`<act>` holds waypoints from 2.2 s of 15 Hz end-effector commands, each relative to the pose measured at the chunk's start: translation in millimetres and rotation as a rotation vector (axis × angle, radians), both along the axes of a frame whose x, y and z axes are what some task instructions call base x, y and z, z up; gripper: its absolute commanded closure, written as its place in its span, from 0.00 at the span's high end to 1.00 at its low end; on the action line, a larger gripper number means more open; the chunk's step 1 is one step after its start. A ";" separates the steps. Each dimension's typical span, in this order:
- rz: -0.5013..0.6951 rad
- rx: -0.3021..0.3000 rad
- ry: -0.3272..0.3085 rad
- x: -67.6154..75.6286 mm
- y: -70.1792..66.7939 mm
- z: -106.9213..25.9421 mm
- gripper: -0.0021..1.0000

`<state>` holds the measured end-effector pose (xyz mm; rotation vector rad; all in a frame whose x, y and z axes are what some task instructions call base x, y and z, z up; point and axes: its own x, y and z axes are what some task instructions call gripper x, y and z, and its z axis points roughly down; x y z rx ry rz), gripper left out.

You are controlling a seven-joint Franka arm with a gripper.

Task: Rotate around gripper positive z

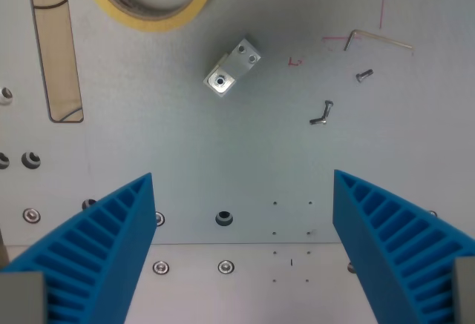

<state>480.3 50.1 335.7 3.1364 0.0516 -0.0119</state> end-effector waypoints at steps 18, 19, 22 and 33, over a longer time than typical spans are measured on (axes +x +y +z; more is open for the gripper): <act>-0.324 -0.001 -0.006 -0.1 -0.1 2.4 1.00; -0.337 -0.001 -0.006 -0.1 -0.1 2.4 1.00; -0.377 -0.002 -0.007 -0.1 -0.1 2.4 1.00; -0.524 -0.002 -0.007 -0.1 -0.1 2.4 1.00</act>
